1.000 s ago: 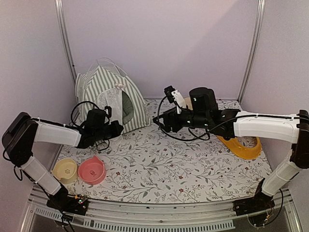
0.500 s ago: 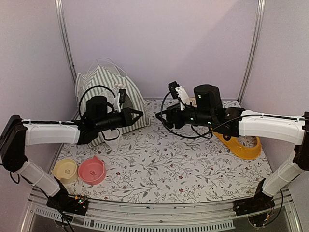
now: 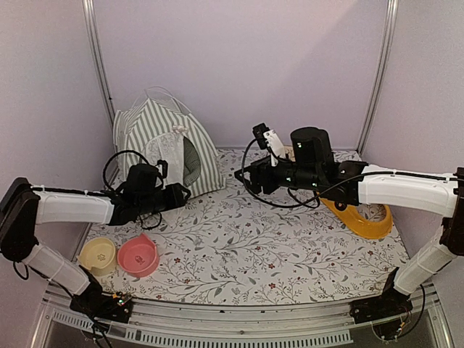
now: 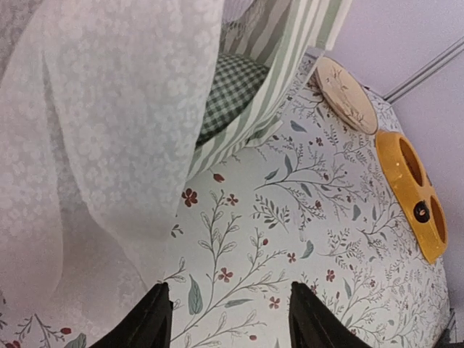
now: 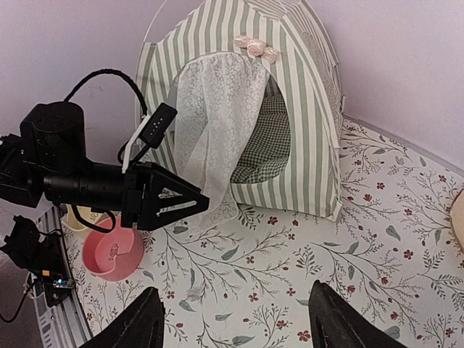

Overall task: Set up the pet tent
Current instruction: Adjust the tent flap in the tent fabric.

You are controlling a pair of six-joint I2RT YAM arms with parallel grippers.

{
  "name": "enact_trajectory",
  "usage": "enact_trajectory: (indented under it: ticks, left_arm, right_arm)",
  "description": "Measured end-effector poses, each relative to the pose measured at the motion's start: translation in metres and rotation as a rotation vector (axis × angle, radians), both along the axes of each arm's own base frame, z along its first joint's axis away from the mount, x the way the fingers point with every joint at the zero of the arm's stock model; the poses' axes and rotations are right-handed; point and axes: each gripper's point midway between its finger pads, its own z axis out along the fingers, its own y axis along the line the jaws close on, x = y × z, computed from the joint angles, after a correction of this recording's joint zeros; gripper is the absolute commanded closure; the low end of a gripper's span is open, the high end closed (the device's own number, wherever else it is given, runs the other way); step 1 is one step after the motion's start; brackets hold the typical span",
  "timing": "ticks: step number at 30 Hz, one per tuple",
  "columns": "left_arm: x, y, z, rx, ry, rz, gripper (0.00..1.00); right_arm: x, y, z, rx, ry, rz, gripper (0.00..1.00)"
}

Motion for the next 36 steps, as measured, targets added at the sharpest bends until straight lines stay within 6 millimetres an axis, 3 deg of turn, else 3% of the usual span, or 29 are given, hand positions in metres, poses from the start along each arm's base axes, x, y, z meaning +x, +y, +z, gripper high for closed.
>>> enact_trajectory:
  ticks: [1, 9, 20, 23, 28, 32, 36]
  left_arm:
    - [0.001, 0.003, -0.010, 0.027, 0.020, 0.014, 0.45]
    - [0.006, 0.015, -0.036, 0.114, 0.052, 0.064, 0.47]
    - [0.011, 0.027, -0.048, 0.175, 0.054, 0.126, 0.47]
    - [0.012, 0.028, -0.054, 0.181, 0.061, 0.132, 0.58]
    - [0.016, 0.020, -0.053, 0.163, 0.033, 0.104, 0.95]
    - [0.024, 0.002, -0.047, 0.133, 0.009, 0.040, 1.00]
    - [0.031, -0.027, -0.020, 0.058, -0.044, -0.047, 1.00]
  right_arm:
    - [0.000, 0.000, 0.000, 0.000, 0.000, 0.000, 0.30]
    - [-0.003, -0.004, -0.001, -0.005, 0.003, -0.001, 0.30]
    - [-0.007, -0.010, 0.004, 0.002, -0.004, -0.005, 0.29]
    - [-0.007, -0.011, 0.004, 0.003, -0.004, -0.005, 0.30]
    - [-0.009, -0.013, 0.000, -0.005, 0.002, -0.006, 0.30]
    - [-0.008, -0.014, 0.000, -0.004, 0.000, -0.013, 0.30]
    - [-0.009, -0.019, 0.004, 0.001, -0.007, -0.025, 0.29]
